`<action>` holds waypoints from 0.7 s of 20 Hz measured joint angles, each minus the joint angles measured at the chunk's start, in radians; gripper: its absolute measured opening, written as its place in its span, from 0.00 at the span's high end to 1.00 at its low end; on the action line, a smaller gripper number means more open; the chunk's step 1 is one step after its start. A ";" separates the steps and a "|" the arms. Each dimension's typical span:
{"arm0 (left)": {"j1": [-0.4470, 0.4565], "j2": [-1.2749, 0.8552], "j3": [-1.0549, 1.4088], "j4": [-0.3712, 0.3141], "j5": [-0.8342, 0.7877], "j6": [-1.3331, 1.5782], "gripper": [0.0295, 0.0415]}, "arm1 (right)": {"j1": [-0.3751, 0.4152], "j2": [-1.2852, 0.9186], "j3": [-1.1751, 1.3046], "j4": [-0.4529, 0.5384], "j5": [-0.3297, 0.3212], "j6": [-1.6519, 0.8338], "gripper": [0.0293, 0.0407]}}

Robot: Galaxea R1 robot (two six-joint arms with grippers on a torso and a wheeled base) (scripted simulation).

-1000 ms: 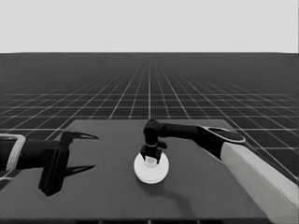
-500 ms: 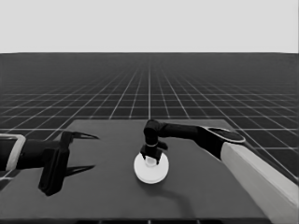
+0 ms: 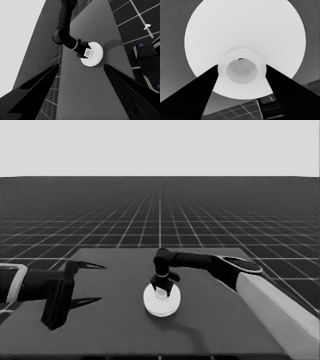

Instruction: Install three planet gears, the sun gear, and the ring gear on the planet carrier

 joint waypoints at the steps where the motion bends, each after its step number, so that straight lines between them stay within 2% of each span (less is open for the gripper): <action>1: 0.000 0.000 0.000 0.000 0.000 0.000 0.25 | 0.000 0.000 0.000 0.000 0.000 0.009 0.50; 2: 0.000 0.000 0.000 0.000 0.000 0.000 0.25 | 0.000 0.000 0.000 0.000 0.000 0.017 0.50; 3: 0.000 0.000 0.000 0.000 0.000 0.000 0.25 | 0.000 0.000 0.000 0.000 0.000 0.023 0.29; 4: 0.000 0.000 0.000 0.000 0.000 0.000 0.25 | 0.001 0.000 0.000 0.000 0.000 0.026 0.22; 12: 0.000 0.000 0.000 0.000 0.000 0.000 0.25 | 0.001 0.000 0.000 0.000 0.000 0.030 0.19; 14: 0.000 0.000 0.000 0.000 0.000 0.000 0.25 | 0.068 -0.010 0.040 0.056 -0.025 -0.285 0.18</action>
